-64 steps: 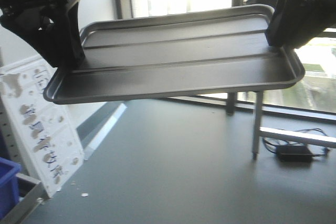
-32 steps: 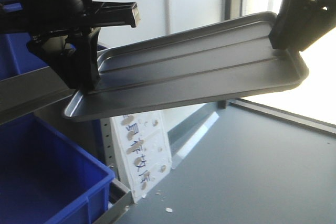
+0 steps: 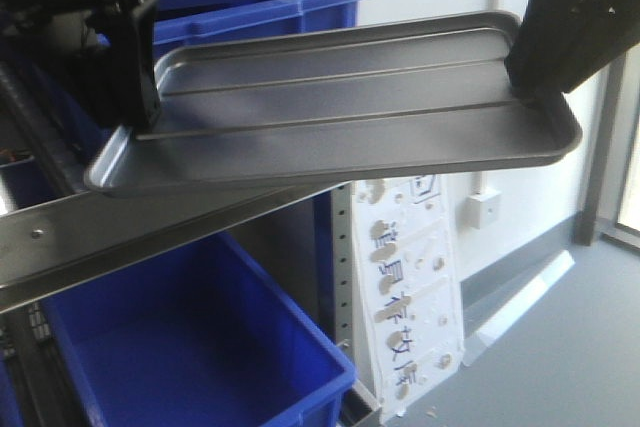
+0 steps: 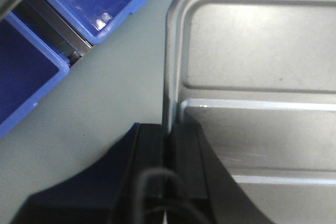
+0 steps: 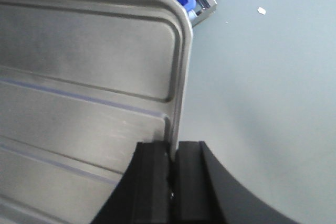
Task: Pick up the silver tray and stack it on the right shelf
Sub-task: 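Turn the base toward the other shelf, keeping the tray held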
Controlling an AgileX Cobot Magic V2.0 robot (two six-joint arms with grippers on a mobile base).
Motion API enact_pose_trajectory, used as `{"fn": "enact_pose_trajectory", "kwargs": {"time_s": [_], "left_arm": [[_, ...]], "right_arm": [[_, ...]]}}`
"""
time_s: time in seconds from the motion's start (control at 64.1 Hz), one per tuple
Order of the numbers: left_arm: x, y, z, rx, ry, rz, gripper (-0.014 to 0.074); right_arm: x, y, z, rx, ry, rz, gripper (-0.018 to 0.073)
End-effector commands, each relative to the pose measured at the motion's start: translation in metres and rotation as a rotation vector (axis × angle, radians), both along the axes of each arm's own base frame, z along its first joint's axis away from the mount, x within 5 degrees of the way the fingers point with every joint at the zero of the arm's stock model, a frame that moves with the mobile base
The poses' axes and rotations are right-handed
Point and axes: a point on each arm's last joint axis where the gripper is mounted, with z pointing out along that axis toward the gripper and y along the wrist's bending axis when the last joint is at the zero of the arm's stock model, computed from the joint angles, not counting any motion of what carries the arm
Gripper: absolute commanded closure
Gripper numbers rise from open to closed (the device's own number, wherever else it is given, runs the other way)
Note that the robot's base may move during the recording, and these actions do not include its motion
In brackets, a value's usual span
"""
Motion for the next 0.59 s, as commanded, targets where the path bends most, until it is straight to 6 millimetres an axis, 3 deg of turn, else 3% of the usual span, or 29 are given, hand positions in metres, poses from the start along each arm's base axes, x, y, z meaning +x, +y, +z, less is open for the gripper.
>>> {"fn": "enact_pose_trajectory", "kwargs": {"time_s": [0.0,0.187,0.577], "left_arm": [[-0.012,0.01,0.035,-0.061,-0.104,0.003,0.0689],[-0.023,0.019,0.053,-0.099,-0.149,0.006,0.0689],[-0.025,0.021,0.052,-0.108,-0.12,0.048,0.0689]], "right_arm": [[0.001,-0.002,0.022,0.036,-0.112,0.018,0.0503],[0.001,-0.002,0.022,0.036,-0.112,0.018,0.0503],[0.001,-0.002,0.022,0.036,-0.112,0.018,0.0503]]}}
